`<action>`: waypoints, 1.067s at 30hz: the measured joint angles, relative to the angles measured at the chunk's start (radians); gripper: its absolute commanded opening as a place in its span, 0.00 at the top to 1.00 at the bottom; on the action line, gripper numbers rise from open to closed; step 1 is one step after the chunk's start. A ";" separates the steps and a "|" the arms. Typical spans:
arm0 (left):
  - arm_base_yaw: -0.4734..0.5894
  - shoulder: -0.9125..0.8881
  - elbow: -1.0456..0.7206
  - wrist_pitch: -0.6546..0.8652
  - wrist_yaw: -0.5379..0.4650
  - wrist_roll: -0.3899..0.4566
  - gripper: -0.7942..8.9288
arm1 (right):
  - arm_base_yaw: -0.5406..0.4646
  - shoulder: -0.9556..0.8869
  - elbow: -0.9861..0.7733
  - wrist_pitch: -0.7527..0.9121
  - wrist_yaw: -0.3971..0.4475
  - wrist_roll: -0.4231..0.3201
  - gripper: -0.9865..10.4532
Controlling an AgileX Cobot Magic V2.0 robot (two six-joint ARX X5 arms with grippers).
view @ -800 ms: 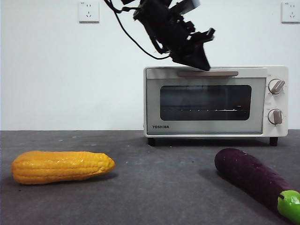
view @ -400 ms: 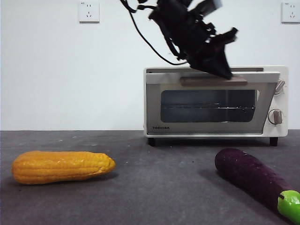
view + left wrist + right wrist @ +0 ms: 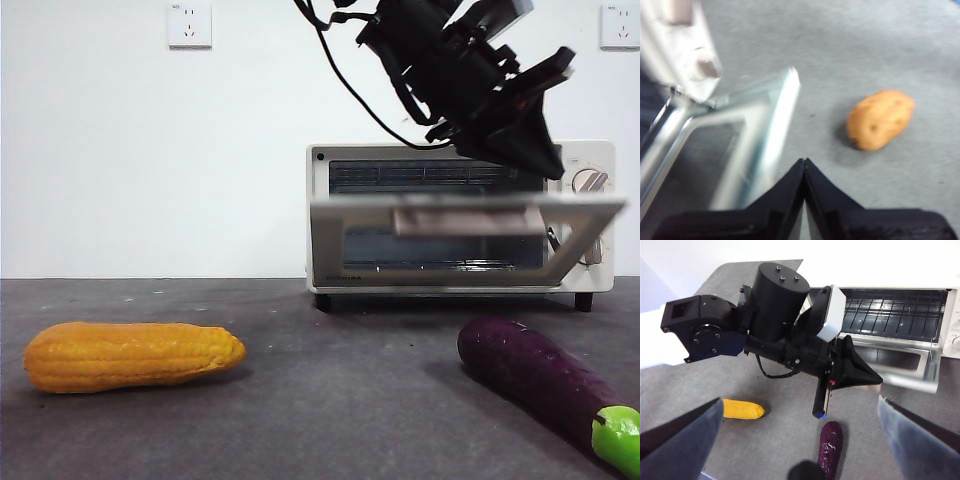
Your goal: Take the eggplant from the table,put the eggplant in the oven
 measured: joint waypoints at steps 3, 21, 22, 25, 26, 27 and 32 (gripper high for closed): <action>-0.009 0.000 0.000 0.000 0.001 -0.016 0.92 | 0.000 0.000 0.000 0.000 0.000 0.000 0.42; 0.163 -0.186 -0.002 -0.014 0.000 -0.075 0.92 | 0.000 0.000 0.000 -0.003 0.000 0.000 0.42; 0.182 -0.210 -0.002 -0.019 0.000 -0.083 0.92 | 0.000 0.000 0.000 -0.003 0.000 0.000 0.42; 0.241 -0.285 -0.002 -0.045 0.000 -0.098 0.92 | 0.000 0.000 0.000 -0.004 0.000 0.000 0.42; 0.257 -0.305 -0.002 -0.056 0.000 -0.101 0.92 | 0.000 0.000 0.000 -0.005 0.000 0.000 0.42; 0.280 -0.332 -0.002 -0.072 0.000 -0.103 0.92 | 0.000 0.000 0.000 -0.006 0.000 0.000 0.42; 0.370 -0.429 -0.002 -0.164 0.000 -0.108 0.92 | 0.000 0.002 0.000 -0.007 0.000 0.000 0.42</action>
